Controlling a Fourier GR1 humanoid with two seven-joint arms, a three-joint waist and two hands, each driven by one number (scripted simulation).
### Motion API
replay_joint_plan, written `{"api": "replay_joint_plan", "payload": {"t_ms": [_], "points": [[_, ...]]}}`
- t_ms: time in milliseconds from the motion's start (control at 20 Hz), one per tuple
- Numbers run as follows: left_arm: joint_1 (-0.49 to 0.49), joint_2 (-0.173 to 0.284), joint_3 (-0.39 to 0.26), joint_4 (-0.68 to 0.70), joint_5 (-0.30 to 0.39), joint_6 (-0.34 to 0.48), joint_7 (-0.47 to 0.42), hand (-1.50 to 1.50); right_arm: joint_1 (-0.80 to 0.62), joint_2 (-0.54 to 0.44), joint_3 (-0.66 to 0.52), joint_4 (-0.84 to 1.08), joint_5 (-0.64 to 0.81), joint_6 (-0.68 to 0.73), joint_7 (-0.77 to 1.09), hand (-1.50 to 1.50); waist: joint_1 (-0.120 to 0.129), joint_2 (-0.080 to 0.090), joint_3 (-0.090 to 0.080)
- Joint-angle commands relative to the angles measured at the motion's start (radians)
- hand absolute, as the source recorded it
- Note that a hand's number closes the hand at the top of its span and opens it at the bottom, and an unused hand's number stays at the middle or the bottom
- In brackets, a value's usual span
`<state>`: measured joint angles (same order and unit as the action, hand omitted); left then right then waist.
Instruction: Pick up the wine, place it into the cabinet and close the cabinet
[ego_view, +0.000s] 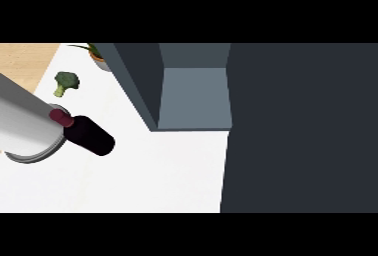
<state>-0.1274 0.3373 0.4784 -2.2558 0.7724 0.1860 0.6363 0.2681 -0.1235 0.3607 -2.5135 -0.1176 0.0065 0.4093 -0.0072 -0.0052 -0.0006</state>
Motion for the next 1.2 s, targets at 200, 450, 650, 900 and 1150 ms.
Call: {"api": "replay_joint_plan", "payload": {"t_ms": [200, 450, 650, 900, 1150], "points": [[-0.020, 0.010, 0.017, 0.017, -0.026, 0.031, -0.009, -1.50, -0.017, -0.024, 0.045, -0.238, 0.044, -0.056, 0.151, -1.50, -0.005, 0.003, 0.000], [0.060, -0.044, 0.058, 0.046, -0.011, -0.087, -0.097, -1.50, -0.004, -0.027, -0.014, -0.224, -0.021, -0.056, 0.108, -1.50, -0.002, 0.003, 0.000], [0.047, -0.001, 0.071, 0.058, -0.056, -0.017, -0.054, -1.50, 0.012, -0.019, 0.003, -0.217, 0.008, -0.064, 0.096, -1.50, -0.004, 0.002, 0.000], [0.056, -0.041, 0.001, 0.202, -0.146, -0.105, -0.155, -1.50, -0.001, -0.028, -0.042, -0.195, -0.048, -0.051, 0.096, -1.50, -0.010, 0.005, 0.000], [0.069, -0.062, -0.003, 0.319, -0.166, -0.191, -0.247, -1.50, -0.010, -0.041, -0.102, -0.178, -0.121, -0.010, 0.058, -1.50, -0.005, 0.006, 0.001]]}}
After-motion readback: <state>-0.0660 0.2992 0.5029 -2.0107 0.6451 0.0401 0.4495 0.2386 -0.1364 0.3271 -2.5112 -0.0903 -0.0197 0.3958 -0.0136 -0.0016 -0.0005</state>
